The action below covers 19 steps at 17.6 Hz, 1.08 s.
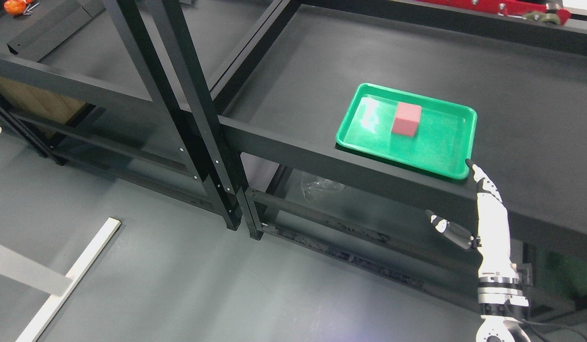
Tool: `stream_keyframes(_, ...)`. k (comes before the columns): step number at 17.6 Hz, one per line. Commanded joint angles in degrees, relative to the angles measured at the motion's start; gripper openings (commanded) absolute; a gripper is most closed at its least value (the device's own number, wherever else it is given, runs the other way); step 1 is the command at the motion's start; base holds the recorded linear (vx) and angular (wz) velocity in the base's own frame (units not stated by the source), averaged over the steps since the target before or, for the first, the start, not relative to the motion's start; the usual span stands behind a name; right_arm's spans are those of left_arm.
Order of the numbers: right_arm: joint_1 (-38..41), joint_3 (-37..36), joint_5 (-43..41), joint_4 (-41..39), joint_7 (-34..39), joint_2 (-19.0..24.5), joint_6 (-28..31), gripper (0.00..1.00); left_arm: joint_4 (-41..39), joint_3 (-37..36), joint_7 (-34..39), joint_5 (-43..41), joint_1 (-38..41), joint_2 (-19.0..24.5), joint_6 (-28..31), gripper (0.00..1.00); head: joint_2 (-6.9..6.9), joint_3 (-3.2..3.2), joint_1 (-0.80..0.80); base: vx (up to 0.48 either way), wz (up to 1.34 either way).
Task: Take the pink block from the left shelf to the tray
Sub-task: 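Reach the right hand into the green tray beside the pink cube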
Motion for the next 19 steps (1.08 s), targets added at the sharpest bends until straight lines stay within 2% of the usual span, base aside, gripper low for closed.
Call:
stream_keyframes(1, 0.0, -1.2, 0.0, 0.0, 0.1, -1.0, 0.0, 1.00, 0.0, 0.0, 0.0, -0.1, 0.5, 1.0, 0.0, 1.00, 0.00, 0.00, 0.00, 0.273, 0.13)
stream_keyframes(9, -0.2, -1.1, 0.1, 0.9, 1.4, -1.0, 1.7, 1.00, 0.0, 0.0, 0.0, -0.1, 0.5, 1.0, 0.1, 1.00, 0.00, 0.00, 0.00, 0.247, 0.08)
stream_keyframes(17, 0.3, -0.1, 0.7, 1.4, 12.3, -1.0, 4.5, 1.00, 0.0, 0.0, 0.0, -0.1, 0.5, 1.0, 0.0, 1.00, 0.00, 0.00, 0.00, 0.214, 0.02)
stream_keyframes(19, 0.2, 0.1, 0.9, 2.0, 12.9, -1.0, 4.6, 1.00, 0.0, 0.0, 0.0, -0.1, 0.5, 1.0, 0.0, 1.00, 0.00, 0.00, 0.00, 0.181, 0.01)
